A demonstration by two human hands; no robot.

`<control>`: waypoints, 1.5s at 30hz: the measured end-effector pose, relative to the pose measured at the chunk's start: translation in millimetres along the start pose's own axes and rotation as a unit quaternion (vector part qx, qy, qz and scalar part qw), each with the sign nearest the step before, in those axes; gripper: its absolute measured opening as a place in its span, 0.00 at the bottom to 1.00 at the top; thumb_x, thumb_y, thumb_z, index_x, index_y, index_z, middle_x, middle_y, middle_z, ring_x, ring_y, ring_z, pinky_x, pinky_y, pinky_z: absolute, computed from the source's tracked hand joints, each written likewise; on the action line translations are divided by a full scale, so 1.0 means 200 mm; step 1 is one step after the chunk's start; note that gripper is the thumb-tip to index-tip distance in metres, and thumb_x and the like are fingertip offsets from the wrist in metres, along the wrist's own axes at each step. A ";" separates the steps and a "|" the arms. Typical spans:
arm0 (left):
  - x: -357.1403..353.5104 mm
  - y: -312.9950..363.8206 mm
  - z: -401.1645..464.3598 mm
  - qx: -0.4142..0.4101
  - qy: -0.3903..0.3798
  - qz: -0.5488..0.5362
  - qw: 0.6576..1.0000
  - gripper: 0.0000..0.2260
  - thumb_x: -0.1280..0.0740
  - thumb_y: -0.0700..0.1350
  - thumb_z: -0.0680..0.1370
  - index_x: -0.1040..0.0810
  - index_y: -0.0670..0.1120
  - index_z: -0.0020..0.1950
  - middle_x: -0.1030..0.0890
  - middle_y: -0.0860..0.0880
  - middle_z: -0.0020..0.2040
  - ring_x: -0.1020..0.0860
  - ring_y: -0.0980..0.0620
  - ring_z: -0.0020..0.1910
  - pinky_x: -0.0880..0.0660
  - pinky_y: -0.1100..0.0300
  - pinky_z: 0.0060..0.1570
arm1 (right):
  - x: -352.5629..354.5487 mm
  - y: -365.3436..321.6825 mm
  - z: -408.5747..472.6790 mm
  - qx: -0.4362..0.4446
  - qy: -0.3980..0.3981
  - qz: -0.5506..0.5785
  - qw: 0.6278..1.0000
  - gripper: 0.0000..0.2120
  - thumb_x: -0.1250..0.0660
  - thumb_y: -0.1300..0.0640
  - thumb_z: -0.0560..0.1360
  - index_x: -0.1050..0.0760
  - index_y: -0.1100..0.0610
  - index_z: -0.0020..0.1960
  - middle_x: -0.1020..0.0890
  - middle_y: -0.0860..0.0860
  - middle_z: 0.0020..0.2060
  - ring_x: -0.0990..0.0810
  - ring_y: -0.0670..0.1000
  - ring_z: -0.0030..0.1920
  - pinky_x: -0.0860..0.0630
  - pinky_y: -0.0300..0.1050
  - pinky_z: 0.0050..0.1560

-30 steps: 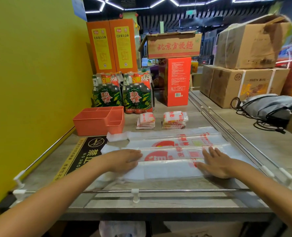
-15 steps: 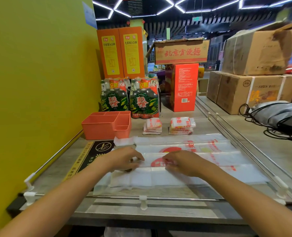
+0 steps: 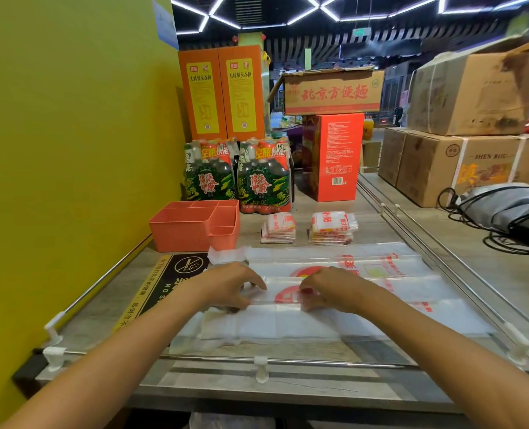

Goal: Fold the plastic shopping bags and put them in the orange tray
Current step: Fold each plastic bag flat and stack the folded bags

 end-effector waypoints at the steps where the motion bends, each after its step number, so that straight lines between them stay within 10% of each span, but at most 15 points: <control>1: 0.00 0.01 0.01 -0.003 -0.002 0.009 1.000 0.23 0.28 0.44 0.76 0.24 0.57 0.69 0.23 0.57 0.66 0.25 0.56 0.59 0.24 0.57 0.57 | 0.00 0.00 0.00 -0.002 0.001 -0.002 1.000 0.15 0.33 0.47 0.80 0.19 0.54 0.62 0.18 0.49 0.58 0.20 0.51 0.55 0.23 0.44 0.57; 6: -0.06 0.04 0.03 -0.019 0.084 0.034 0.996 0.17 0.32 0.39 0.78 0.20 0.49 0.66 0.18 0.52 0.62 0.22 0.53 0.60 0.29 0.65 0.54 | -0.05 -0.01 -0.02 -0.025 0.086 -0.002 0.996 0.17 0.39 0.41 0.82 0.18 0.51 0.58 0.18 0.46 0.57 0.21 0.47 0.50 0.26 0.37 0.46; 10: -0.11 0.01 -0.01 -0.022 0.173 0.008 0.985 0.12 0.32 0.43 0.79 0.18 0.49 0.62 0.15 0.51 0.56 0.18 0.51 0.55 0.21 0.54 0.52 | -0.09 -0.02 -0.01 -0.021 0.123 0.020 0.992 0.21 0.40 0.43 0.83 0.26 0.50 0.71 0.24 0.48 0.69 0.26 0.51 0.67 0.27 0.45 0.65; 13: -0.11 -0.02 -0.03 -0.024 0.202 0.002 0.979 0.14 0.33 0.42 0.80 0.19 0.50 0.65 0.15 0.51 0.56 0.18 0.51 0.54 0.20 0.53 0.52 | -0.11 -0.03 0.02 0.006 0.143 0.003 0.990 0.16 0.39 0.51 0.83 0.25 0.49 0.70 0.21 0.48 0.65 0.23 0.52 0.63 0.27 0.44 0.60; 18: -0.10 -0.12 -0.13 0.003 0.202 0.026 0.979 0.20 0.32 0.37 0.79 0.20 0.53 0.67 0.17 0.54 0.60 0.19 0.53 0.58 0.22 0.57 0.58 | -0.10 -0.03 -0.02 -0.004 0.149 -0.033 0.988 0.10 0.37 0.57 0.80 0.22 0.50 0.60 0.18 0.49 0.55 0.20 0.52 0.52 0.26 0.43 0.48; 27: -0.13 -0.38 -0.32 0.058 0.162 0.053 0.984 0.22 0.32 0.40 0.77 0.24 0.63 0.66 0.17 0.59 0.55 0.19 0.59 0.53 0.21 0.56 0.48 | -0.15 -0.03 0.00 0.001 0.097 0.010 0.995 0.14 0.38 0.55 0.83 0.23 0.47 0.67 0.19 0.48 0.63 0.19 0.52 0.61 0.25 0.46 0.63; 33: -0.07 -0.43 -0.39 0.109 0.185 0.005 0.977 0.24 0.33 0.31 0.77 0.21 0.54 0.68 0.21 0.56 0.67 0.25 0.56 0.68 0.28 0.63 0.66 | -0.16 -0.04 0.00 0.001 0.102 0.008 0.995 0.13 0.37 0.55 0.82 0.22 0.47 0.64 0.18 0.47 0.61 0.18 0.50 0.57 0.22 0.46 0.60; 45: -0.06 -0.24 -0.34 0.093 0.084 -0.235 0.964 0.27 0.34 0.52 0.81 0.38 0.60 0.79 0.33 0.63 0.74 0.33 0.65 0.71 0.33 0.65 0.67 | -0.16 -0.06 -0.02 -0.011 0.111 0.020 0.994 0.12 0.39 0.52 0.82 0.22 0.45 0.63 0.18 0.45 0.60 0.19 0.47 0.55 0.25 0.39 0.53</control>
Point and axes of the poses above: each hand's wrist, its own z-axis towards the middle knuckle, its own x-axis out of the back of the hand, y = z × x, the point moved 2 cm from there along z, towards the middle knuckle
